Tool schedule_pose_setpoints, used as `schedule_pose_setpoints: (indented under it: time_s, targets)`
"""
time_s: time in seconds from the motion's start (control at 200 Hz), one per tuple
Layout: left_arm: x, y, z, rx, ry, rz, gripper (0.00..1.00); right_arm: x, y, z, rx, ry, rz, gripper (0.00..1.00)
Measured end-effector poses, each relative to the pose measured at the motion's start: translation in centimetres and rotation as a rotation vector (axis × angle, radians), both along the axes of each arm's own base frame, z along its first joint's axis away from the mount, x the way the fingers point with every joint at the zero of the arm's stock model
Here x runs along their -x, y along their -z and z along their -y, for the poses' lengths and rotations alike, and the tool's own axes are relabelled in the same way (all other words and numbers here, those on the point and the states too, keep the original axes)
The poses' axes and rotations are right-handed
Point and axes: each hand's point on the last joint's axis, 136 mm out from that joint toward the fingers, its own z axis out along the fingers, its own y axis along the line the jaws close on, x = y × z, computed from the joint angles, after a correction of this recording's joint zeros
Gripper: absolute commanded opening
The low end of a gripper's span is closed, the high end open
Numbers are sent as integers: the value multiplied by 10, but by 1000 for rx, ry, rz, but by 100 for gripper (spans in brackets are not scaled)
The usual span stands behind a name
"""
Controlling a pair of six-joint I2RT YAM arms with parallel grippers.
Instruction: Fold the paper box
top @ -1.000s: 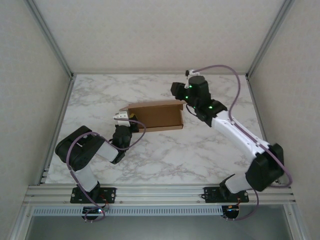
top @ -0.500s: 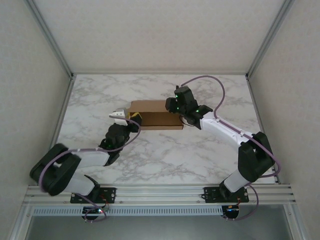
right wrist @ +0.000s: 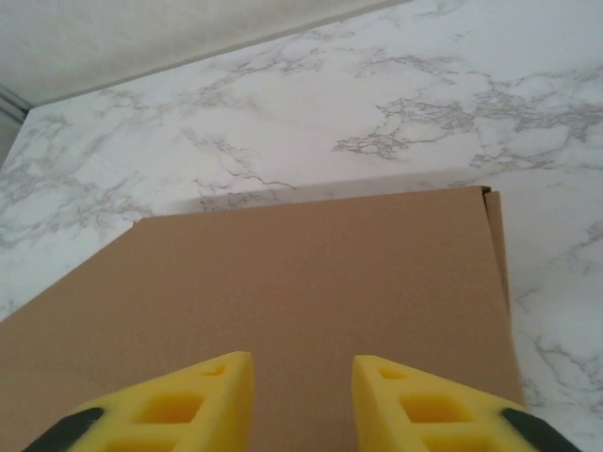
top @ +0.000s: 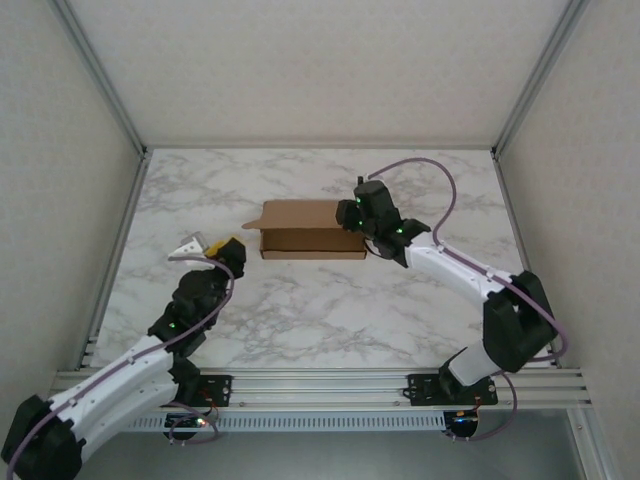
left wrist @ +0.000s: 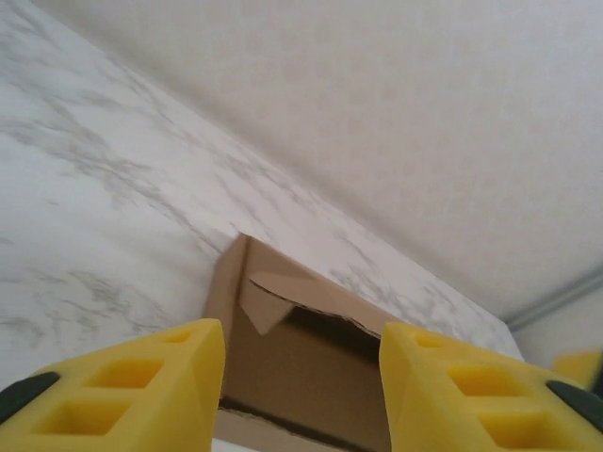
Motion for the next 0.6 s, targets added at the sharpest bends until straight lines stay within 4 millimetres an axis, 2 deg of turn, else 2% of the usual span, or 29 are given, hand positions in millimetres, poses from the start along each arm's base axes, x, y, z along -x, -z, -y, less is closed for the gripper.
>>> schedule_pose_setpoints:
  time_s: [0.05, 0.165, 0.29, 0.34, 0.401, 0.506, 0.601]
  targets:
    - [-4, 0, -7, -22, -33, -34, 55, 3, -6, 4, -16, -12, 13, 8]
    - [-32, -11, -18, -78, -70, -129, 60, -3, -24, 11, -79, -41, 41, 20]
    - [-68, -31, -22, -85, -30, -169, 62, -12, -24, 18, -125, -81, -12, 15]
    - [-81, -37, -18, -91, 1, -175, 62, -16, -22, 20, -115, -96, -35, 18]
    - [-96, -42, -12, -94, 37, -193, 62, -17, -20, 18, -97, -121, -47, 28]
    - [-128, -38, 4, -95, 113, -258, 63, -11, -11, 17, -64, -148, -75, 31]
    - [-154, -19, 13, -95, 172, -336, 63, -6, 3, 20, -14, -166, -114, 33]
